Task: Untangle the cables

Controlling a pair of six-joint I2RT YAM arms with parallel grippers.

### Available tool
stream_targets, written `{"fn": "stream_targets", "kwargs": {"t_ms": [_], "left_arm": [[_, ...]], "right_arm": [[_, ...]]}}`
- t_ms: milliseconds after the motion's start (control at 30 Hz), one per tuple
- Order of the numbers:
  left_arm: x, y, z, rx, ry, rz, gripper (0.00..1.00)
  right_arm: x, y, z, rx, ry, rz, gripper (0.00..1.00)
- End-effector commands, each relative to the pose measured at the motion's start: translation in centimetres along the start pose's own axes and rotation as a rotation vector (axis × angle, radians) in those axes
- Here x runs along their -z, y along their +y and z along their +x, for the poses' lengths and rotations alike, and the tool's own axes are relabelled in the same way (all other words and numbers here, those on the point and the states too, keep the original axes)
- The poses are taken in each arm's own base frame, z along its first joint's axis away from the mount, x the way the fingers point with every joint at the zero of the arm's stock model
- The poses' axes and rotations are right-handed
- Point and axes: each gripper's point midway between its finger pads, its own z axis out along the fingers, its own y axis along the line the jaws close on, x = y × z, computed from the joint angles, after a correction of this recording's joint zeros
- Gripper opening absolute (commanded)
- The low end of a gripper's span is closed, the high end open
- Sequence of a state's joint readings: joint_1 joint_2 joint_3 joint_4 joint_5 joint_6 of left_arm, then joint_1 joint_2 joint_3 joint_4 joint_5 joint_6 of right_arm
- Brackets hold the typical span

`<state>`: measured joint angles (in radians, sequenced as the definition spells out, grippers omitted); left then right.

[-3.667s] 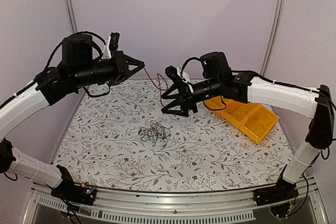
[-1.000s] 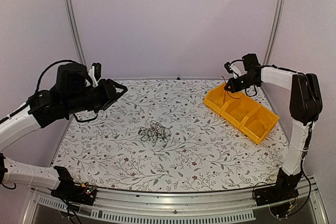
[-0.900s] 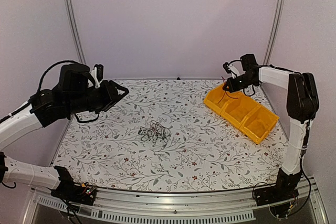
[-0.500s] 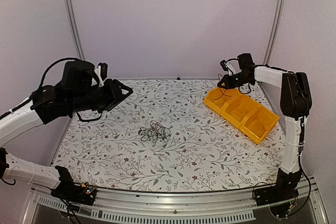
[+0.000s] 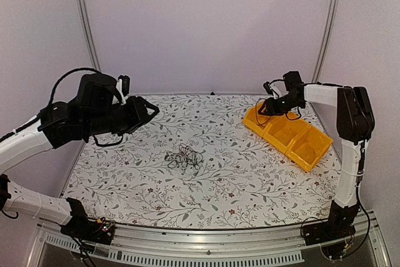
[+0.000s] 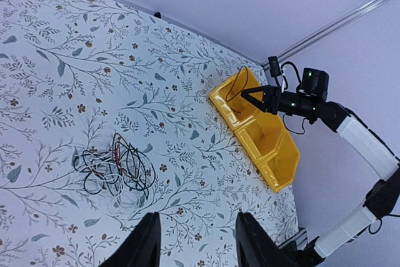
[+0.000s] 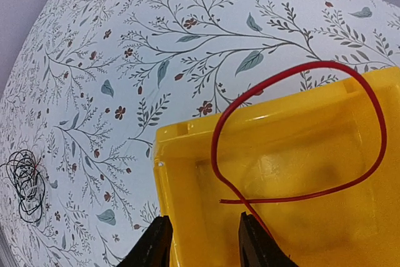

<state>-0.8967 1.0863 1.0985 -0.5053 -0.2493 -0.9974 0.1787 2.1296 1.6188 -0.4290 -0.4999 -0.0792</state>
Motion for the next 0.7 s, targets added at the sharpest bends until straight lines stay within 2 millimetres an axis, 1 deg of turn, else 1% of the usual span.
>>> {"fn": "stream_targets", "kwargs": {"t_ms": [0, 100, 200, 300, 367, 433, 467, 500, 567, 667], "left_arm": [[-0.4, 0.0, -0.2, -0.061, -0.035, 0.001, 0.40], [-0.9, 0.3, 0.2, -0.080, -0.037, 0.001, 0.41], [-1.5, 0.7, 0.7, -0.096, -0.034, 0.005, 0.42], [-2.2, 0.8, 0.9, -0.117, -0.022, 0.016, 0.44], [-2.7, 1.0, 0.8, -0.149, -0.011, 0.011, 0.44], [-3.3, 1.9, 0.6, -0.164, -0.003, -0.016, 0.46], [-3.7, 2.7, 0.6, -0.162, 0.008, -0.036, 0.47], [-4.1, 3.6, 0.7, -0.152, 0.030, -0.054, 0.49], [-5.2, 5.0, 1.4, -0.124, 0.100, -0.061, 0.51], [-6.9, 6.6, 2.4, -0.139, 0.168, -0.069, 0.50]], "right_arm": [[6.4, 3.0, -3.7, 0.031, -0.112, 0.025, 0.44], [9.2, 3.9, -4.4, 0.091, -0.133, 0.059, 0.46], [10.6, 4.1, -4.8, 0.173, -0.125, 0.097, 0.46], [11.1, 3.5, -5.7, 0.261, -0.121, 0.143, 0.45], [11.0, 2.8, -6.3, 0.331, -0.118, 0.186, 0.42], [10.7, 2.1, -6.5, 0.384, -0.104, 0.218, 0.38], [10.6, 2.2, -6.4, 0.433, -0.093, 0.211, 0.37], [10.5, 2.7, -6.4, 0.464, -0.088, 0.186, 0.36], [10.3, 4.3, -6.0, 0.553, -0.075, 0.123, 0.35], [9.8, 8.2, -4.5, 0.649, -0.040, 0.018, 0.37]]}}
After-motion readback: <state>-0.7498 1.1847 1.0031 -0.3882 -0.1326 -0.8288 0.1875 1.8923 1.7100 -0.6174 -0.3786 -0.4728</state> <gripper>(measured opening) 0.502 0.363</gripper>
